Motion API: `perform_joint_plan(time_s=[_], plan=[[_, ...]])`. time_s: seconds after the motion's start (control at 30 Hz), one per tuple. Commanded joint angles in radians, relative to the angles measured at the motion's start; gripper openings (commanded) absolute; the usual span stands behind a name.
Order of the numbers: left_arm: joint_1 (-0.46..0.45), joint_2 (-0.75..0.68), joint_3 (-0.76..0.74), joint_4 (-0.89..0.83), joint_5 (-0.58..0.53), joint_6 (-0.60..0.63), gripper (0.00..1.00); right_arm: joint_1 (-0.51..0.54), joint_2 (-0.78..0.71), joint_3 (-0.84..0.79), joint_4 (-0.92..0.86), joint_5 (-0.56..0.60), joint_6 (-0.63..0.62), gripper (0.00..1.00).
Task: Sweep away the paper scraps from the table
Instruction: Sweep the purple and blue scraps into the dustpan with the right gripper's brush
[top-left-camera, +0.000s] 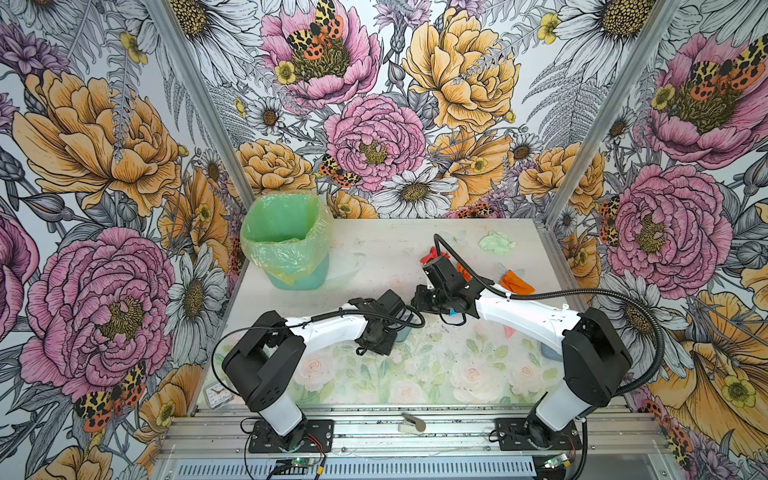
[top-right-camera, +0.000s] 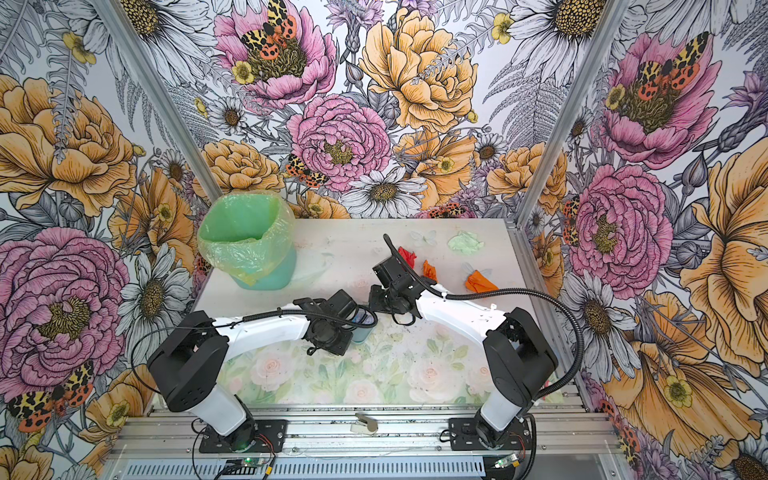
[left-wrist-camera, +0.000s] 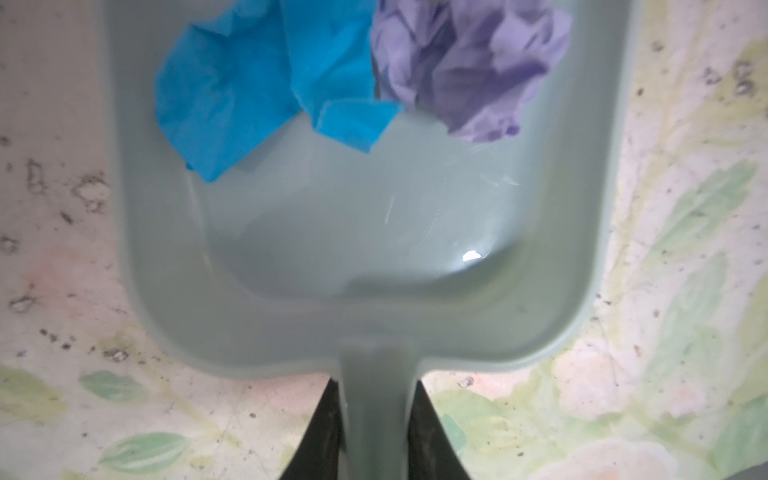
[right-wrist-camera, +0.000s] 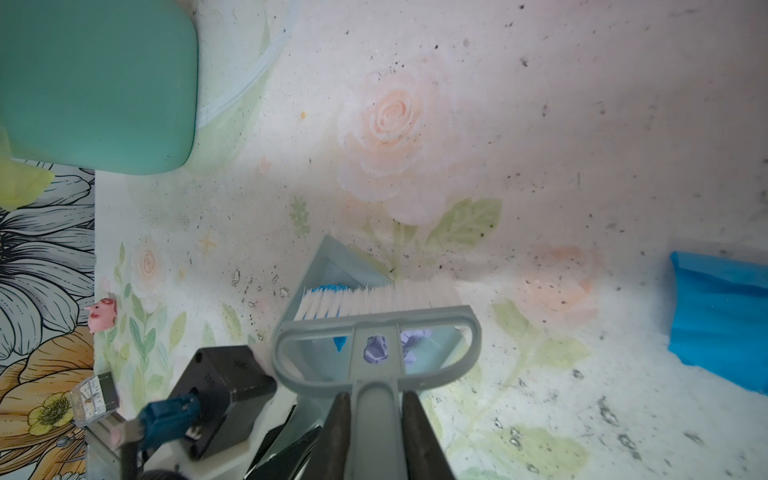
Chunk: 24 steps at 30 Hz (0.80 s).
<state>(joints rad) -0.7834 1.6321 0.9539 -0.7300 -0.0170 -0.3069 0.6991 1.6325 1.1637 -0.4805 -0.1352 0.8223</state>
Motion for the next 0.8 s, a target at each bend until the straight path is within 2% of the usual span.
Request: perform_joint_plan(time_s=[0.0, 0.37, 0.77], plan=[[-0.004, -0.017, 0.028, 0.027, -0.006, -0.006, 0.09, 0.005, -0.051, -0.002, -0.020, -0.086, -0.003, 0.00], [-0.003, -0.008, 0.016, 0.099, -0.018, -0.021, 0.08, 0.006, -0.071, -0.014, -0.096, -0.077, -0.041, 0.00], [-0.001, 0.021, -0.001, 0.143, 0.009, -0.023, 0.07, -0.010, -0.020, 0.077, -0.139, 0.040, -0.206, 0.00]])
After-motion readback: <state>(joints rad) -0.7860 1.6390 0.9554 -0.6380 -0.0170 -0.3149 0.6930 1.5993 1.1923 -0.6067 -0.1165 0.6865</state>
